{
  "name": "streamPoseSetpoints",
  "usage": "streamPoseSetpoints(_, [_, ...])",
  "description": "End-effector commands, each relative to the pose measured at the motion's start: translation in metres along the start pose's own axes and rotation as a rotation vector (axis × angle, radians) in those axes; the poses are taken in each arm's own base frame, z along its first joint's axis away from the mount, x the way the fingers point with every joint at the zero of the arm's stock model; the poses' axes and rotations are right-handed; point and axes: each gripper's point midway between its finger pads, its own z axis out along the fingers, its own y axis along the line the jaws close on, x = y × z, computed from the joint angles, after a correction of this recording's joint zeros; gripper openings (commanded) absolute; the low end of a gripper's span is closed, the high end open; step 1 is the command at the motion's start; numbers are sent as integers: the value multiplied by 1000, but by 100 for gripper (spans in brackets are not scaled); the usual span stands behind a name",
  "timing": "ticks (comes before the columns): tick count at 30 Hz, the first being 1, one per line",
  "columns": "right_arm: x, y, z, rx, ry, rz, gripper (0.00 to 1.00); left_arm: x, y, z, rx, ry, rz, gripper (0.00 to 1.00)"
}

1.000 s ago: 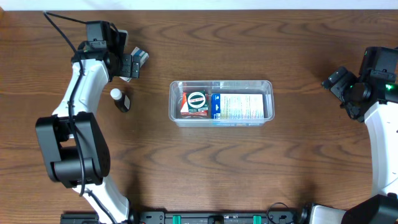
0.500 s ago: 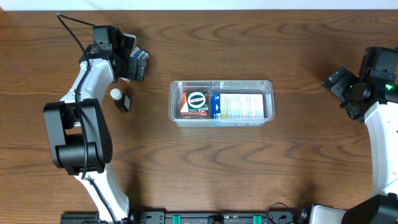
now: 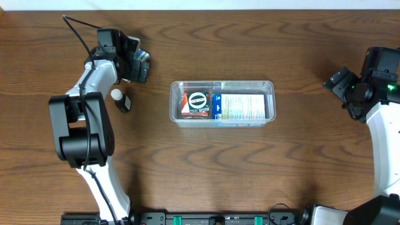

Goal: Pack container
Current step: 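Move the left gripper to the white Panadol box and grasp it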

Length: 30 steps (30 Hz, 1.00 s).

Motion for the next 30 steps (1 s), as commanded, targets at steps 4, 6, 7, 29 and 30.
streamPoseSetpoints(4, [-3, -3, -1, 5, -7, 18, 99, -8, 2, -1, -10, -22, 22, 98])
streamPoseSetpoints(6, [-3, -3, -1, 5, -7, 18, 99, -7, 1, 0, -8, -18, 22, 95])
streamPoseSetpoints(7, [-3, -3, -1, 5, -7, 18, 99, -6, 1, 0, -7, -15, 21, 91])
streamPoseSetpoints(29, [-3, -3, -1, 5, -7, 18, 99, -2, -16, 2, 17, 18, 43, 59])
streamPoseSetpoints(30, [-3, -3, -1, 5, -7, 18, 99, -2, -16, 2, 16, 17, 43, 59])
